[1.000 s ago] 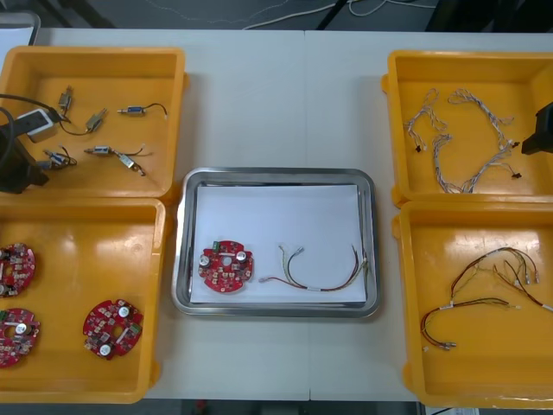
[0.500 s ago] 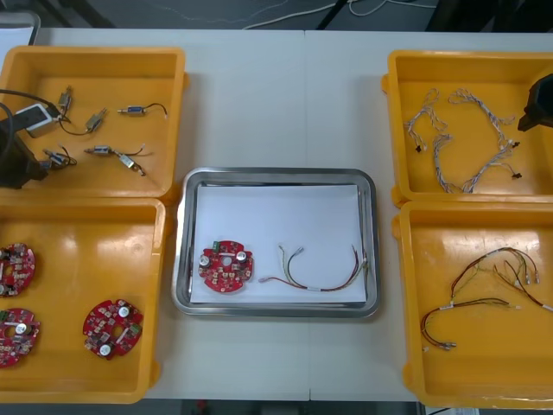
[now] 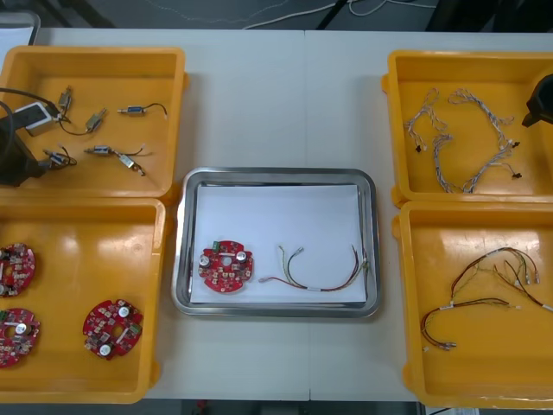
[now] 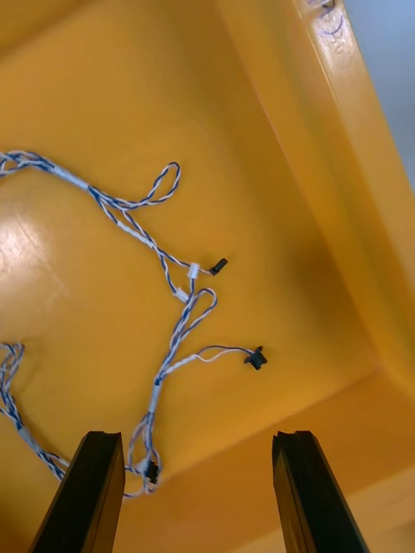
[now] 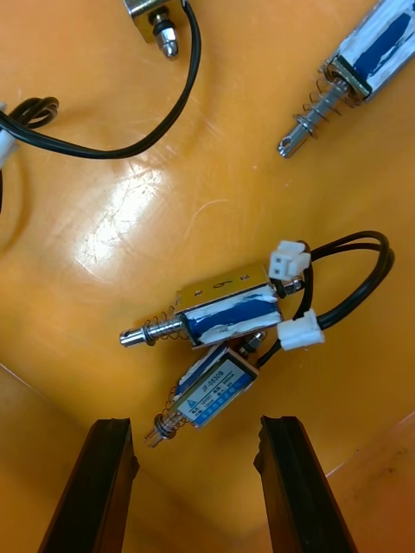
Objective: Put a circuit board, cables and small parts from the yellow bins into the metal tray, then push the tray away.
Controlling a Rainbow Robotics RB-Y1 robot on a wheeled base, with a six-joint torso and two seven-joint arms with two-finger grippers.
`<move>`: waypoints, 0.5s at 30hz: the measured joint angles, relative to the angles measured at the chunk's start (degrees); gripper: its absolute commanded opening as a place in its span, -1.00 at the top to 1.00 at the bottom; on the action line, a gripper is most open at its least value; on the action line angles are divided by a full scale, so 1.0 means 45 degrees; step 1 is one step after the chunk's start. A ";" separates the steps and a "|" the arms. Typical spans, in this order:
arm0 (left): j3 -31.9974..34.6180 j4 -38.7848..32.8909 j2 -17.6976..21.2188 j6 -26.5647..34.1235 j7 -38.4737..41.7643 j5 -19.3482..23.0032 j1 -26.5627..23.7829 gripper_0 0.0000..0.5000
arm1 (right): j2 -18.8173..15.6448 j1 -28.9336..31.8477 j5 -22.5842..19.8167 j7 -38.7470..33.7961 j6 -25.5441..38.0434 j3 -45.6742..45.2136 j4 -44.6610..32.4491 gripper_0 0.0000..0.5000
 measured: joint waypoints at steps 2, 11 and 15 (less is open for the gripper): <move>0.0000 0.0000 -0.0015 -0.0008 0.0000 -0.0044 -0.0018 -0.71 | 0.0141 -0.0136 0.0204 -0.0700 -0.0173 0.0173 0.0157 -1.00; 0.0000 0.0001 -0.0268 -0.0015 0.0000 -0.0316 -0.0084 -0.71 | 0.0758 -0.0424 0.0568 -0.1177 -0.1090 0.1120 0.1077 -1.00; 0.0000 0.0002 -0.0420 -0.0016 0.0000 -0.0408 -0.0085 -0.71 | 0.1071 -0.0445 0.0606 -0.1179 -0.1467 0.1120 0.1830 -1.00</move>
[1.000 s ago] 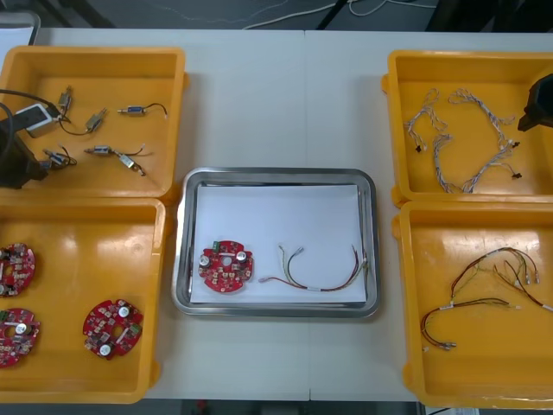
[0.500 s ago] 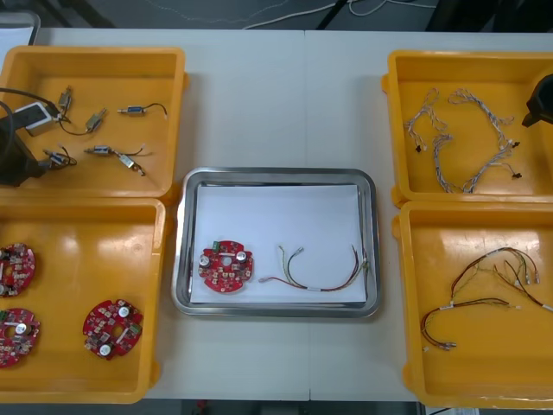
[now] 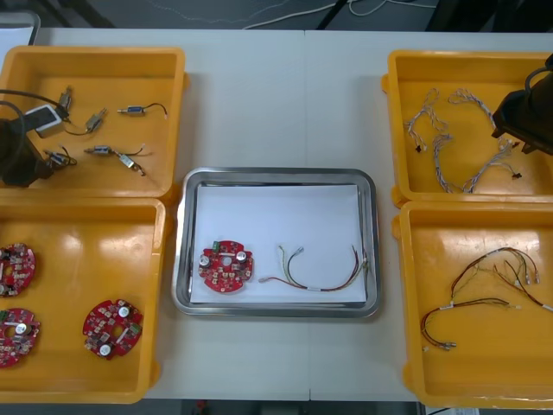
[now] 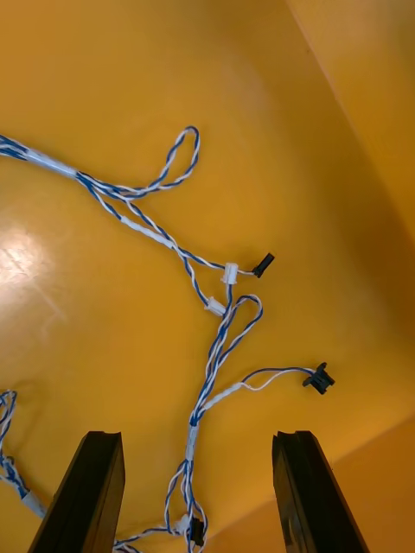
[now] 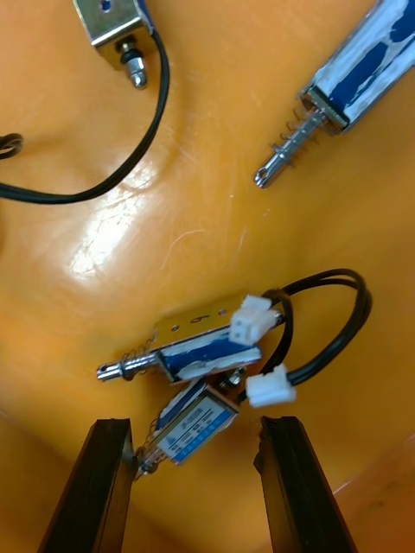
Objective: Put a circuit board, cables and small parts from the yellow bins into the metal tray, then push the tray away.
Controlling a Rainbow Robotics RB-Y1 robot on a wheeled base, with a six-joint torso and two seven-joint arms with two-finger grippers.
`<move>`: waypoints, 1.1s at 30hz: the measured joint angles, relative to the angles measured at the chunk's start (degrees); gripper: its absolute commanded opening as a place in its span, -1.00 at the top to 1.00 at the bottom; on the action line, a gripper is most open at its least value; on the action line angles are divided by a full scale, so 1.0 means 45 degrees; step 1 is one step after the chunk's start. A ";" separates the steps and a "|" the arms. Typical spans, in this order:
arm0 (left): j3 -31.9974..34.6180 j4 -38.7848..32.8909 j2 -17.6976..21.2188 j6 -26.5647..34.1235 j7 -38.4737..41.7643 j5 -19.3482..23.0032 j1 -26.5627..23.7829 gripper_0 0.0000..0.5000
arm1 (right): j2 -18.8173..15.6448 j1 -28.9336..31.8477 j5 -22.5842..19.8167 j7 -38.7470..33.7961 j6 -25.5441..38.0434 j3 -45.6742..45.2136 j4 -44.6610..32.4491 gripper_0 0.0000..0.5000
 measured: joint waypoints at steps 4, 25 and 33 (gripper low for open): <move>-0.0002 0.0000 -0.0083 -0.0001 0.0000 -0.0064 0.0000 -0.71 | 0.0184 -0.0007 0.0000 0.0000 -0.0011 0.0000 0.0422 -1.00; -0.0019 0.0359 -0.0357 -0.0535 0.0000 -0.0504 -0.0118 1.00 | 0.0877 -0.0029 -0.0041 0.0001 -0.0975 0.0000 0.1682 -1.00; -0.0019 0.0363 -0.0376 -0.0530 0.0000 -0.0522 -0.0130 1.00 | 0.1093 -0.0031 -0.0114 0.0002 -0.1002 0.0000 0.2032 -1.00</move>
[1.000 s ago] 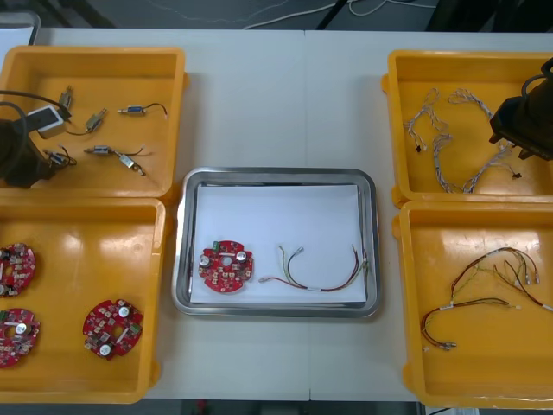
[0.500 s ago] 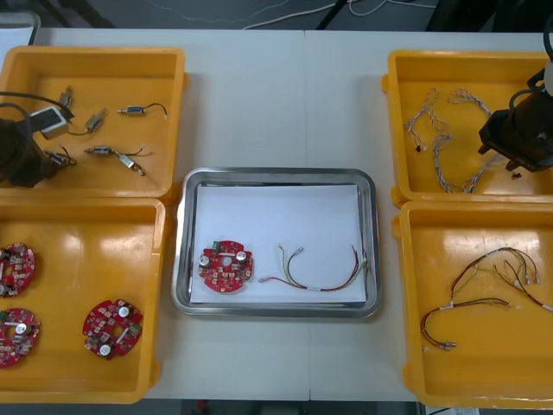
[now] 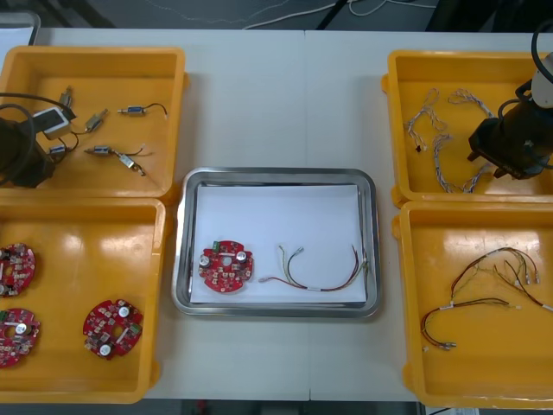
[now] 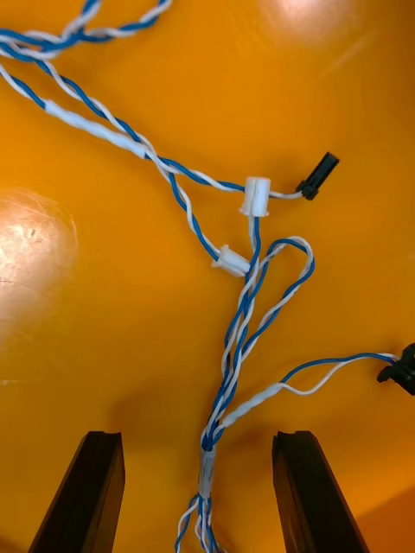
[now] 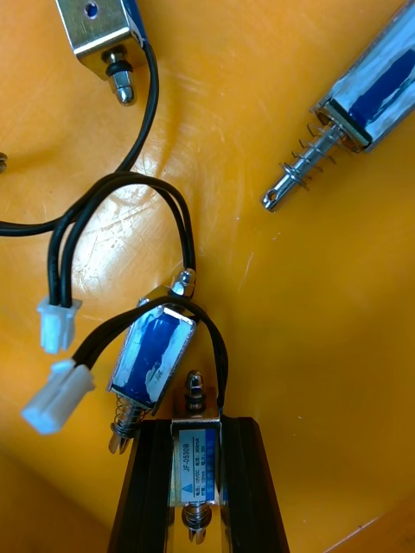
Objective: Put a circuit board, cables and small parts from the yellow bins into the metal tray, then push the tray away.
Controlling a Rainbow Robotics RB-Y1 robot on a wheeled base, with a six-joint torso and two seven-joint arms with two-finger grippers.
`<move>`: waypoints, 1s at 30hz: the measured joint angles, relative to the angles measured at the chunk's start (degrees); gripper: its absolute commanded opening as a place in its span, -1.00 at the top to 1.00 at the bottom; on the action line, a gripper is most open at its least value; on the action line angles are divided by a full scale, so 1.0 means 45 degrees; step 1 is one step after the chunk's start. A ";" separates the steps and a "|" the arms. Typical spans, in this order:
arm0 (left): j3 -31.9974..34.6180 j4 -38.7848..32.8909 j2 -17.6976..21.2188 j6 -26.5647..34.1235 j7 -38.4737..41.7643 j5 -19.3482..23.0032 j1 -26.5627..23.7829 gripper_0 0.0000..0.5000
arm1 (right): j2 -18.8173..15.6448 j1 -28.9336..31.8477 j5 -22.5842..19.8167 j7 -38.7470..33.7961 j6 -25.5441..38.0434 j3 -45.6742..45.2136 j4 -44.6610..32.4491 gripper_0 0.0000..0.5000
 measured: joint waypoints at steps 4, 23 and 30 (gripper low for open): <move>0.0000 -0.0001 0.0000 0.0020 0.0000 0.0028 -0.0003 1.00 | 0.0057 0.0000 -0.0052 0.0001 -0.0025 0.0000 0.0146 -1.00; 0.0000 -0.1255 0.0059 0.2099 0.0023 0.1098 -0.0159 1.00 | 0.0130 -0.0109 -0.0244 0.0009 -0.0217 0.0023 0.0558 1.00; 0.0000 -0.2053 0.0187 0.2952 0.0910 0.1384 -0.0161 1.00 | 0.0152 -0.0126 -0.0274 0.0055 -0.0217 0.0024 0.0560 1.00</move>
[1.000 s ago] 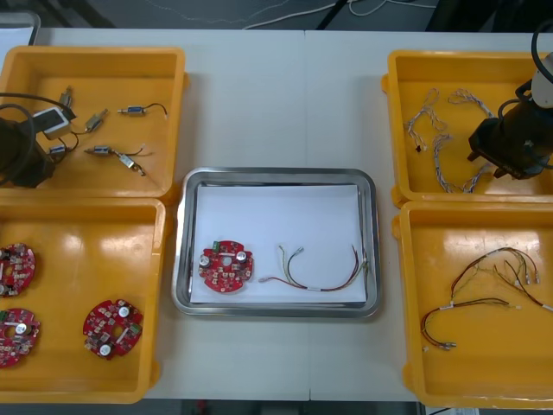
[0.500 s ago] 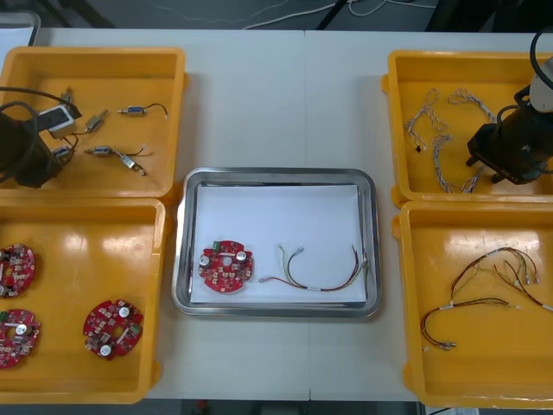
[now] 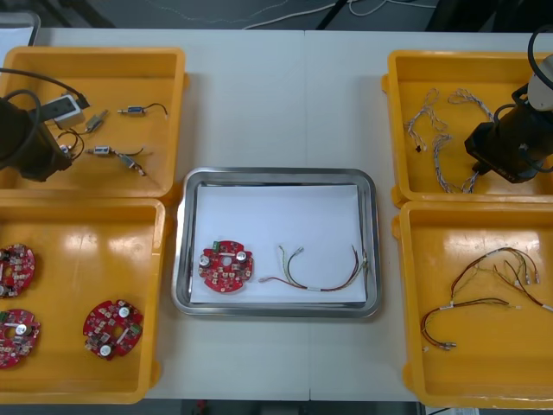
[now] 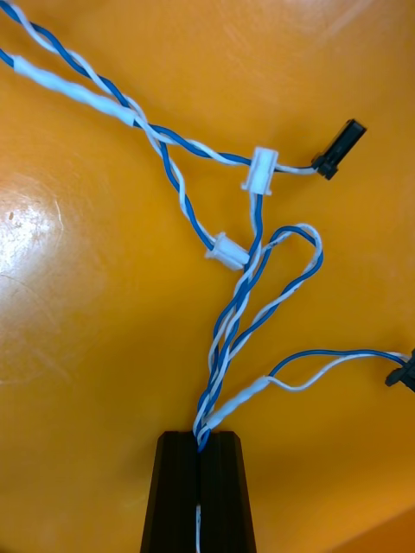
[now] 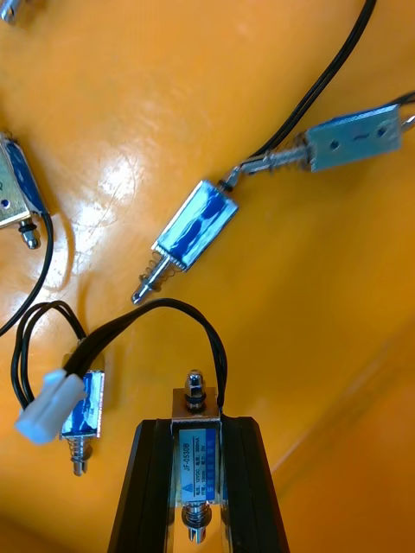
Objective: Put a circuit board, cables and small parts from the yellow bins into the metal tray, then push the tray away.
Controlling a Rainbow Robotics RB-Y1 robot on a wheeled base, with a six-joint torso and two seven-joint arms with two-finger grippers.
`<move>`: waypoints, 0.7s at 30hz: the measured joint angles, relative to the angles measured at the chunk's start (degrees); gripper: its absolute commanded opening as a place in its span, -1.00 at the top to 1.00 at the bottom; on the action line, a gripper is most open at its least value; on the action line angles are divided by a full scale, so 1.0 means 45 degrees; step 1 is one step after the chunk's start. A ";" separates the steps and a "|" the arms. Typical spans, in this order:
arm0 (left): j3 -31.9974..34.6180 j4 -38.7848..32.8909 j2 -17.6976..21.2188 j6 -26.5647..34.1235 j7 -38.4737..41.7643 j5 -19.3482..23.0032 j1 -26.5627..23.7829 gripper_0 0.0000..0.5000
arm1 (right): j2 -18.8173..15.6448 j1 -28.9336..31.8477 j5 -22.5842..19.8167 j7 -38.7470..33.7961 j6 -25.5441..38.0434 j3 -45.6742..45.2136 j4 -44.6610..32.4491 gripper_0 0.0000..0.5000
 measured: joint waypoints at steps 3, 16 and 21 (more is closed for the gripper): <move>0.0000 -0.0374 0.0112 0.0384 0.0992 0.0160 0.0000 1.00 | 0.0000 -0.0005 0.0000 0.0072 0.0005 0.0000 -0.0008 1.00; 0.0000 -0.1910 0.0310 0.2037 0.5533 0.0182 -0.0001 1.00 | -0.0390 -0.0006 0.0106 0.0379 0.1898 0.0004 -0.2703 1.00; 0.0000 -0.3119 0.0360 0.3035 0.6331 0.0144 -0.0001 1.00 | -0.0827 -0.0006 0.0102 0.1123 0.2539 0.0013 -0.3833 1.00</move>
